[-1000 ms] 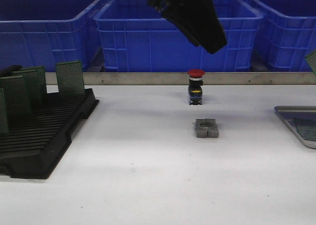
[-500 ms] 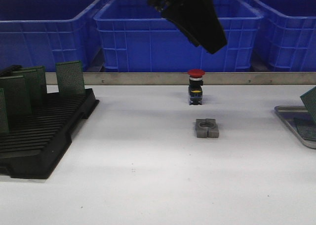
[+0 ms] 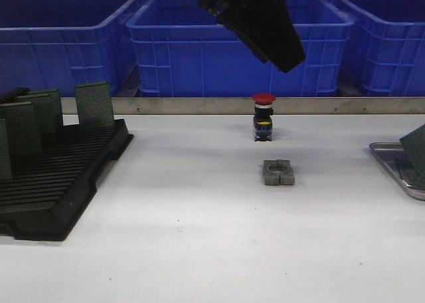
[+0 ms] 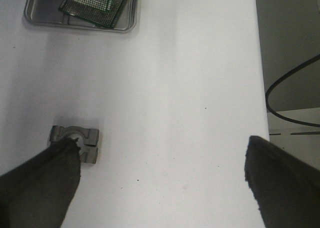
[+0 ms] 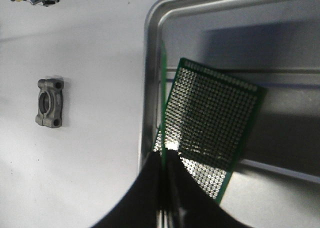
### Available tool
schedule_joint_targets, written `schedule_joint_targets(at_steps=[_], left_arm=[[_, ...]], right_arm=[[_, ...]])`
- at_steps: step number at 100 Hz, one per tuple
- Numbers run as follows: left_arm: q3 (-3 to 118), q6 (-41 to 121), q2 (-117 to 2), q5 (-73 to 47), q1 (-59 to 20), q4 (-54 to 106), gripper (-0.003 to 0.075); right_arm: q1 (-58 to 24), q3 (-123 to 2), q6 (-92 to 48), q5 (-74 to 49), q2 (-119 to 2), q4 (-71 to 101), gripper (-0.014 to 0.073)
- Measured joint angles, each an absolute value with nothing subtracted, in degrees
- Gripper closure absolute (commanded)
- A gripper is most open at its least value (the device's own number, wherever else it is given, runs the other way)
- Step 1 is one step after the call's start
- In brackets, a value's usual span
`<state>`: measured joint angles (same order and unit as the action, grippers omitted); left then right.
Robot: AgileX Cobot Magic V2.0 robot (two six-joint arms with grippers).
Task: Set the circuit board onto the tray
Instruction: 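Release the left gripper and carry the board down onto the tray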
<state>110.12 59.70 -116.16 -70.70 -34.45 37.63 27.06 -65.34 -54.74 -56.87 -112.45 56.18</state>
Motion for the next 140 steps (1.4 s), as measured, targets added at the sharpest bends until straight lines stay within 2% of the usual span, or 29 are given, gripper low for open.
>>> schedule_joint_targets(at_steps=[13, 32, 50, 74, 140], left_arm=[[110.1, 59.7, -116.2, -70.7, -34.4, 37.6, 0.0099], [110.1, 59.7, -116.2, -70.7, -34.4, 37.6, 0.0099], [110.1, 59.7, -116.2, -70.7, -34.4, 37.6, 0.0099], [110.1, 59.7, -116.2, -70.7, -34.4, 37.6, 0.0099], [110.1, 58.6, -116.2, -70.7, -34.4, 37.9, 0.0099]], right_arm=[[27.1, -65.3, -54.7, -56.9, -112.4, 56.2, 0.0583], [27.1, -65.3, -54.7, -56.9, -112.4, 56.2, 0.0404], [27.1, -65.3, -54.7, -56.5, -112.4, 56.2, 0.0305], [27.1, -65.3, -54.7, -54.7, -112.4, 56.2, 0.0132], [26.7, -65.5, -54.7, -55.3, -110.5, 56.3, 0.0126]])
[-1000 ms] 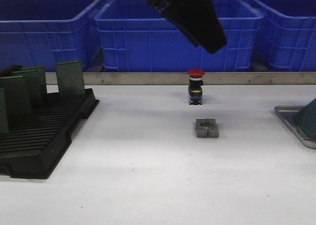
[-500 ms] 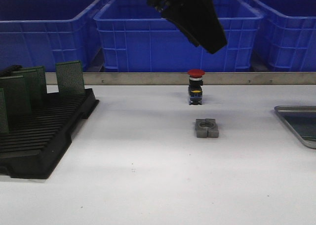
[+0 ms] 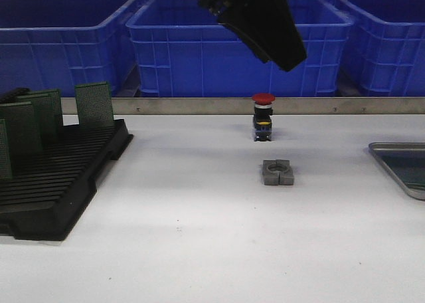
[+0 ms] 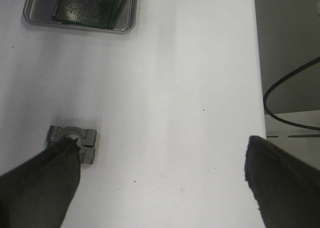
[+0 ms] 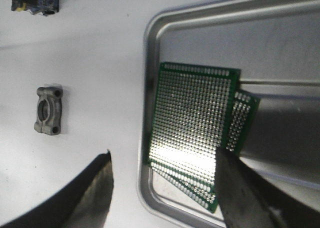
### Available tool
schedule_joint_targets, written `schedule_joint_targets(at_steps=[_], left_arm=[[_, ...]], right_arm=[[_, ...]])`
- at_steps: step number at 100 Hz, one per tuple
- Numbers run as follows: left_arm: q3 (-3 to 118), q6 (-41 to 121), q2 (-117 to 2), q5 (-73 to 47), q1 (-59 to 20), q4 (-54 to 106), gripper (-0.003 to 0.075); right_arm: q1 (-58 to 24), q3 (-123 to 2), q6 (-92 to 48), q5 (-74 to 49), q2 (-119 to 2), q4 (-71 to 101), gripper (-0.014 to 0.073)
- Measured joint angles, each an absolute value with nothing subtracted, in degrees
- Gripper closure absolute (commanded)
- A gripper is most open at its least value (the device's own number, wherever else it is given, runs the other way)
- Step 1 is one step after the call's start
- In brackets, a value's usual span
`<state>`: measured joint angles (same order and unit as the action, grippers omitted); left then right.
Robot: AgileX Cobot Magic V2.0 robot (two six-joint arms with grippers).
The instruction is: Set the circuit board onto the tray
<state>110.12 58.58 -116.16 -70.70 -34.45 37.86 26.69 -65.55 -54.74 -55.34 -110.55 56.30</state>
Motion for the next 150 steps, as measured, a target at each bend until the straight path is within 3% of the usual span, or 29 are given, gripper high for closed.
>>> schedule_joint_targets(at_steps=[36, 86, 150], left_arm=[[110.1, 52.5, -109.9, -70.8, -33.1, 38.1, 0.0099], [107.8, 41.8, -95.8, -61.3, -20.2, 38.2, 0.0099], [57.1, 41.6, -61.9, -20.4, -13.1, 40.1, 0.0099]], right_arm=[[22.0, -65.5, -54.7, -51.9, -96.8, 55.7, 0.0126], [15.7, -60.7, -57.8, -43.4, -78.3, 55.1, 0.0126], [12.7, -47.1, -61.3, -25.5, -51.4, 55.3, 0.0126]])
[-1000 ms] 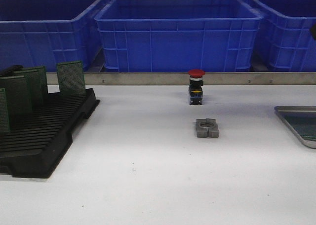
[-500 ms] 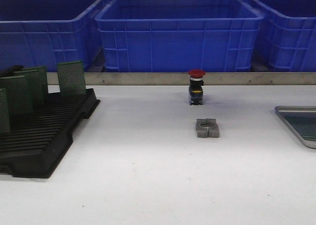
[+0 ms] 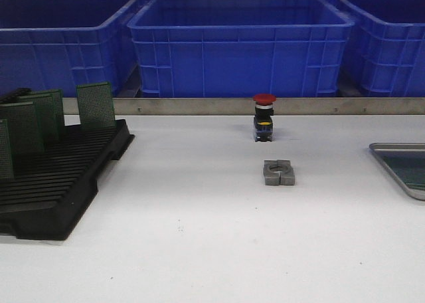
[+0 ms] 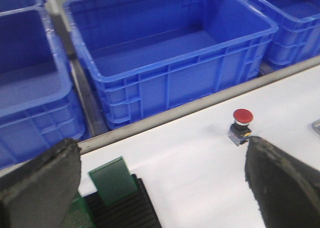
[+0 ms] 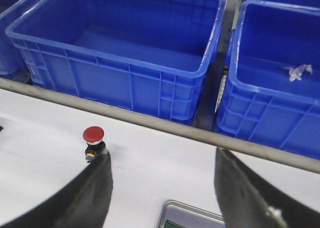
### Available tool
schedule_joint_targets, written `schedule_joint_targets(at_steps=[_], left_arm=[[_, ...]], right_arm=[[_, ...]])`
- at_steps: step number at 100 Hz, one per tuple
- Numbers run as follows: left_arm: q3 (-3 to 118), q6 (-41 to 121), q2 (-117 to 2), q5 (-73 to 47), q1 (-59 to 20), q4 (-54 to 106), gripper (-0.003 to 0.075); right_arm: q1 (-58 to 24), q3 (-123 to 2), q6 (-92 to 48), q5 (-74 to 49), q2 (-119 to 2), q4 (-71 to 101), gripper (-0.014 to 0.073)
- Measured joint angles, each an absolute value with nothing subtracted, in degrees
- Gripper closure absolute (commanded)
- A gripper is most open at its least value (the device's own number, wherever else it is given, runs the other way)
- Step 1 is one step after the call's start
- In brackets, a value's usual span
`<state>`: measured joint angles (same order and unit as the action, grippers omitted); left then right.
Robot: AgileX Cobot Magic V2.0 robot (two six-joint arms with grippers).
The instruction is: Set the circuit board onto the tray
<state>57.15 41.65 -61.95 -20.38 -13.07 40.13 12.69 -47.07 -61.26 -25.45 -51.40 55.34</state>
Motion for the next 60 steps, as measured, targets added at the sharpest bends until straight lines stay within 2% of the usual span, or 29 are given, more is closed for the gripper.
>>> schedule_joint_targets(at_steps=[26, 60], left_arm=[[42.8, 41.6, -49.7, -13.2, -13.0, 42.2, 0.0099], [33.4, 41.6, -39.8, -8.6, -12.9, 43.8, 0.0099]], right_arm=[[11.3, -38.3, -62.0, -19.4, -40.3, 56.3, 0.0126], [11.3, -26.8, -62.1, -17.5, -26.8, 60.2, 0.0126]])
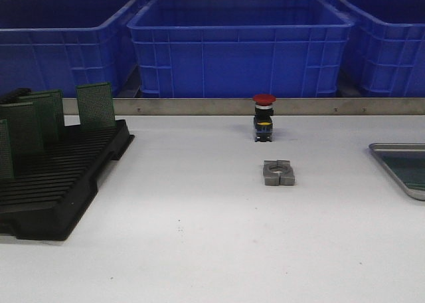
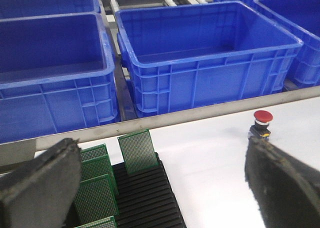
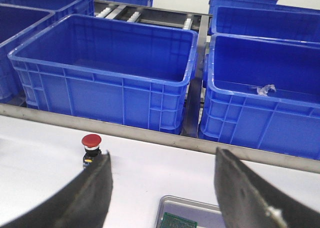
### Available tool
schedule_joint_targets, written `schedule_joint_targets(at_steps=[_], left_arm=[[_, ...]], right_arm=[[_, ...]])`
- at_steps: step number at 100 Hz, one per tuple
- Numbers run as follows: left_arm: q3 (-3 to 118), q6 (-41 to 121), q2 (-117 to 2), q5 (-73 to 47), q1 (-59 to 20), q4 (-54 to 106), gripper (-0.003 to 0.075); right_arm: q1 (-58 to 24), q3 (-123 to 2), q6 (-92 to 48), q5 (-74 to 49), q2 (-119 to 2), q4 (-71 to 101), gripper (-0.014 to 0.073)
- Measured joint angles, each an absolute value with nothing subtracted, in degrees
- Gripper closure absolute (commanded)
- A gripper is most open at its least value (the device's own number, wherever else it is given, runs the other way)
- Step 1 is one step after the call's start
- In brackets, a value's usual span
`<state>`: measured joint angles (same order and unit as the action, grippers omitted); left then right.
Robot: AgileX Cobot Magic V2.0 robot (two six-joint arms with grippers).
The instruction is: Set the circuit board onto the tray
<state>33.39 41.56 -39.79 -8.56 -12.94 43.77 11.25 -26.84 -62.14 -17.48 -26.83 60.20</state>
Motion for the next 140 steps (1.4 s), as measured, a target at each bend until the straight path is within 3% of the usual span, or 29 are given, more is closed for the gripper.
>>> schedule_joint_targets(at_steps=[51, 61, 73, 83, 94, 111, 140], left_arm=[[30.6, 41.6, -37.6, -6.2, -12.9, 46.3, 0.0100], [30.6, 41.6, -37.6, -6.1, -12.9, 46.5, 0.0100], [30.6, 41.6, -37.6, -6.1, -12.9, 46.5, 0.0111], [30.6, 41.6, -37.6, -6.0, -12.9, 46.6, 0.0195], [30.6, 41.6, -37.6, -6.0, -12.9, 46.6, 0.0387], [30.6, 41.6, -37.6, -6.0, -12.9, 46.6, 0.0739], [30.6, 41.6, -37.6, -6.0, -12.9, 46.6, 0.0739]], right_arm=[[11.3, -21.4, -62.1, -14.0, -21.6, 62.9, 0.0135], [11.3, -21.4, -62.3, -13.9, -21.6, 62.9, 0.0204], [11.3, -21.4, -62.3, -13.8, -21.6, 62.9, 0.0377], [11.3, -21.4, -62.3, -13.9, -21.6, 62.9, 0.0524], [11.3, -21.4, -62.3, -13.9, -21.6, 62.9, 0.0658], [11.3, -21.4, -62.3, -13.9, -21.6, 62.9, 0.0663], [11.3, -21.4, -62.3, -13.9, -21.6, 63.0, 0.0663]])
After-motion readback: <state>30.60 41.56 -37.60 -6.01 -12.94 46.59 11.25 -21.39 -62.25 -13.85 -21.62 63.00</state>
